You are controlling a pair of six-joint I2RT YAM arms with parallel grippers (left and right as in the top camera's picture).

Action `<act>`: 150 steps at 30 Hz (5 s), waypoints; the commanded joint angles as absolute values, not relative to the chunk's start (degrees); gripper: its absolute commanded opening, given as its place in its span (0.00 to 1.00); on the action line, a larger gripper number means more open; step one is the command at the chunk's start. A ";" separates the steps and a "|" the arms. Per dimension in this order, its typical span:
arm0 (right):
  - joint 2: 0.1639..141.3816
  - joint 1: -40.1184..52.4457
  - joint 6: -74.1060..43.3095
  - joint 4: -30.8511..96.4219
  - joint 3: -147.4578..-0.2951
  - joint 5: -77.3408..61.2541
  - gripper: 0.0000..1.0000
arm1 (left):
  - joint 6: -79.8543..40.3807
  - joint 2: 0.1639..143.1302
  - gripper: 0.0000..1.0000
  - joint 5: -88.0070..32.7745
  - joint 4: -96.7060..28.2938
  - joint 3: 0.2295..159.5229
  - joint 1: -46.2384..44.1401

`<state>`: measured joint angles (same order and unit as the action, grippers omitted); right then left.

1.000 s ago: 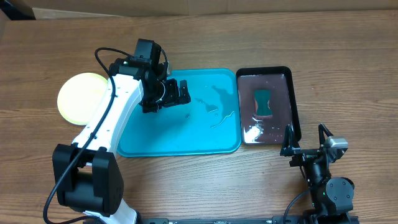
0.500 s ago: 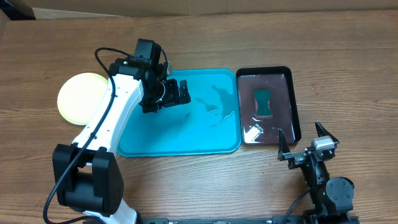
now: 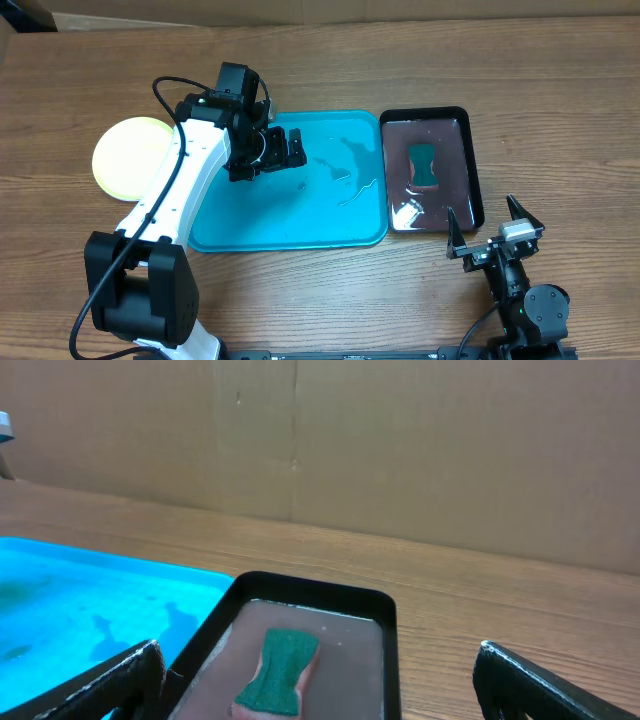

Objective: Clean dirty plates on tray and stack at the side

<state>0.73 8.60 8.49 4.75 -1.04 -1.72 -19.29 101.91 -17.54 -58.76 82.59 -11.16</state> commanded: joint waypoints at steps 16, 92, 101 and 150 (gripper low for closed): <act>0.16 8.16 8.82 4.64 -0.45 -2.26 1.00 | -18.39 94.67 1.00 -17.34 -58.46 82.11 -13.26; 0.16 8.16 8.82 4.64 -0.45 -2.26 1.00 | -28.75 0.19 1.00 1.41 13.98 6.44 -0.64; 0.16 8.16 8.82 4.64 -0.45 -2.26 1.00 | -28.71 0.19 1.00 3.16 11.51 0.25 -0.64; 0.16 8.16 8.84 4.64 -0.45 -2.26 1.00 | 11.16 0.21 1.00 -2.55 -4.27 0.27 -0.67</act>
